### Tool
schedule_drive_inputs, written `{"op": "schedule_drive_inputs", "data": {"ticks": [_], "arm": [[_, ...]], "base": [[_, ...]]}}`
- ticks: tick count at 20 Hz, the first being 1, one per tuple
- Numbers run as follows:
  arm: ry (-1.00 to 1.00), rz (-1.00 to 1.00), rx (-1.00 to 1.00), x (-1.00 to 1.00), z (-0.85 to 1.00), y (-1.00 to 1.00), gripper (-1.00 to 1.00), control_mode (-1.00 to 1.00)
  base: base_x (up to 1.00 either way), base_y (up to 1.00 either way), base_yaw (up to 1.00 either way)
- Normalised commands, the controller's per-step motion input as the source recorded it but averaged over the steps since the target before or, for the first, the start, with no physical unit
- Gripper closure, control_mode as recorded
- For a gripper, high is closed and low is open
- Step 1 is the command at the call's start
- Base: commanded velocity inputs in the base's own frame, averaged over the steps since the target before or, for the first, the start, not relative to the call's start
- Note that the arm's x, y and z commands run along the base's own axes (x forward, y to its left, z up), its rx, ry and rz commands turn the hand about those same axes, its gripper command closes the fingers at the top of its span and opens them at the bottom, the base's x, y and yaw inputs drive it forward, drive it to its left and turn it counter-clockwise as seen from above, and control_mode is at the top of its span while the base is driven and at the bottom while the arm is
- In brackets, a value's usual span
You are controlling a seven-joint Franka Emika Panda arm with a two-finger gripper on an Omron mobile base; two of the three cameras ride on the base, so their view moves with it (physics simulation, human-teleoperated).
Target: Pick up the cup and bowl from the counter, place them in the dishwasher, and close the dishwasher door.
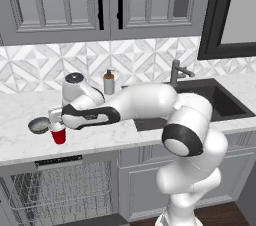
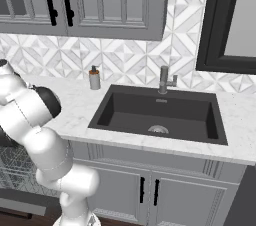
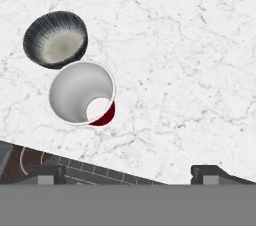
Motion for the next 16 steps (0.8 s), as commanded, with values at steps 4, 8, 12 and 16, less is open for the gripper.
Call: {"op": "schedule_drive_inputs", "data": {"ticks": [4,8,12,16], "arm": [[0.0,0.02,0.11,0.01,0.01,0.13,-1.0,-1.0],[0.01,0.0,0.02,0.08,0.0,0.14,-1.0,-1.0],[0.0,0.0,0.01,0.02,-0.11,0.15,-1.0,-1.0],[0.0,0.0,0.0,0.0,-0.06,0.13,-1.0,-1.0]], "base": [[0.0,0.0,0.0],[0.0,0.0,0.0],[0.0,0.0,0.0],[0.0,0.0,0.0]]}}
